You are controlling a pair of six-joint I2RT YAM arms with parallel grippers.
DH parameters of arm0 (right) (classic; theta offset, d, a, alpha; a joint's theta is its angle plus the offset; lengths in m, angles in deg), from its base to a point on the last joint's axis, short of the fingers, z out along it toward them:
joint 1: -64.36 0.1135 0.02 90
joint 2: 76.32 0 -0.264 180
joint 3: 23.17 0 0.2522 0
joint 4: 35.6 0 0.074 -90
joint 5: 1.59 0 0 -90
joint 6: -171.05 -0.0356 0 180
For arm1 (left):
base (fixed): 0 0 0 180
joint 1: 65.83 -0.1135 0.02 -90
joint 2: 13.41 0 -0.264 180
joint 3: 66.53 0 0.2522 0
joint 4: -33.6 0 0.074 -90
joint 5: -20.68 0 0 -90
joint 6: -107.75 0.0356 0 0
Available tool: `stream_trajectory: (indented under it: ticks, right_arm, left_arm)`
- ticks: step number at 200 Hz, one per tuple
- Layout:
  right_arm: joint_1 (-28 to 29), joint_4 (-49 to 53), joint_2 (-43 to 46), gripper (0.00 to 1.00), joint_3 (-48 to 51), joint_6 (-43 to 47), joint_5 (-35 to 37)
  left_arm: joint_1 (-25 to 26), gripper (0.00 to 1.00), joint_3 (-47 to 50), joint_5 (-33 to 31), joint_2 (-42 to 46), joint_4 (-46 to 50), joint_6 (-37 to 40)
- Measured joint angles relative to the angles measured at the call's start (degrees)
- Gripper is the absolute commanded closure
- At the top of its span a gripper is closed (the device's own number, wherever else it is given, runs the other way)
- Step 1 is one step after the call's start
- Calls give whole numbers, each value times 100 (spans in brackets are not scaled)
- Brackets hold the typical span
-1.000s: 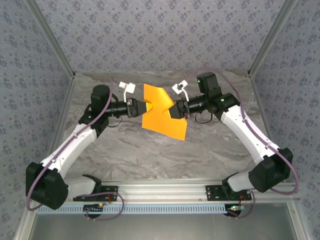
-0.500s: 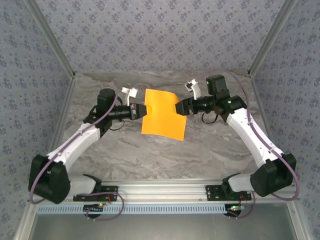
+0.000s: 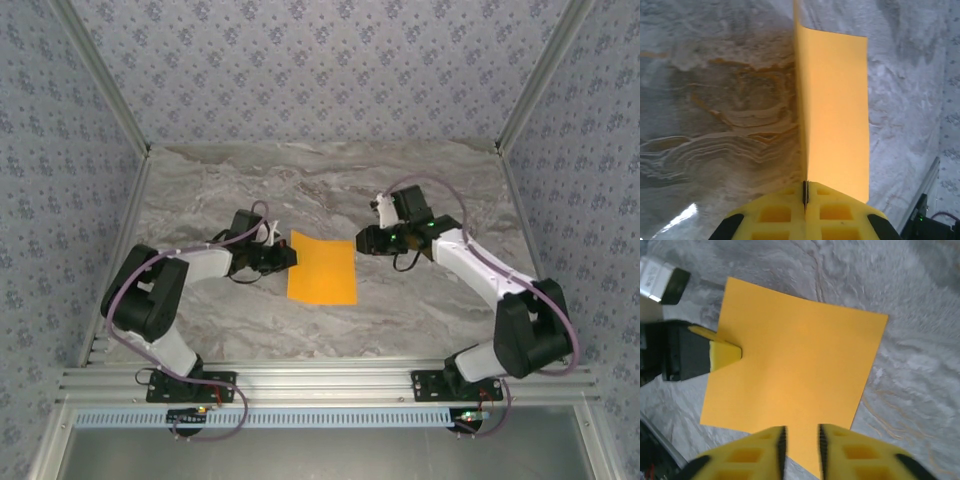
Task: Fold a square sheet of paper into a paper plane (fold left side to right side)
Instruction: Place a square sheet of paper at the center of the table, then first fold in half a square sheet of paper at the center of the table.
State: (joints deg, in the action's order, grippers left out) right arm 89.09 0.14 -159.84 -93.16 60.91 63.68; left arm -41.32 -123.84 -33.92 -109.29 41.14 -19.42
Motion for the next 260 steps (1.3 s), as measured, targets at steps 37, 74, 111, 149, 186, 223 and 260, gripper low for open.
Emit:
stream_trajectory:
  ticks: [37, 74, 111, 149, 186, 223, 260]
  right_arm:
    - [391, -656, -909, 89, 94, -601, 166]
    - [577, -778, -1665, 89, 52, -802, 358]
    - [605, -638, -1987, 89, -111, -861, 485]
    - [619, -638, -2015, 88, -125, -883, 507]
    - [623, -750, -2013, 81, -83, -903, 455]
    - [603, -892, -1790, 63, 46, -935, 332]
    - [372, -903, -1139, 52, 96, -903, 317]
  left_arm:
    - [0, 99, -2, -142, -9, 76, 26]
    - [0, 88, -74, -116, -2, 304, 76]
    - [81, 68, -323, 63, 31, 387, -4]
    - [404, 56, -734, 291, 20, 282, -210]
    - [719, 49, -1104, 382, -256, 129, -352]
    - [839, 48, -1180, 378, -634, 39, -431]
    - [841, 56, -1187, 376, -745, 37, -472]
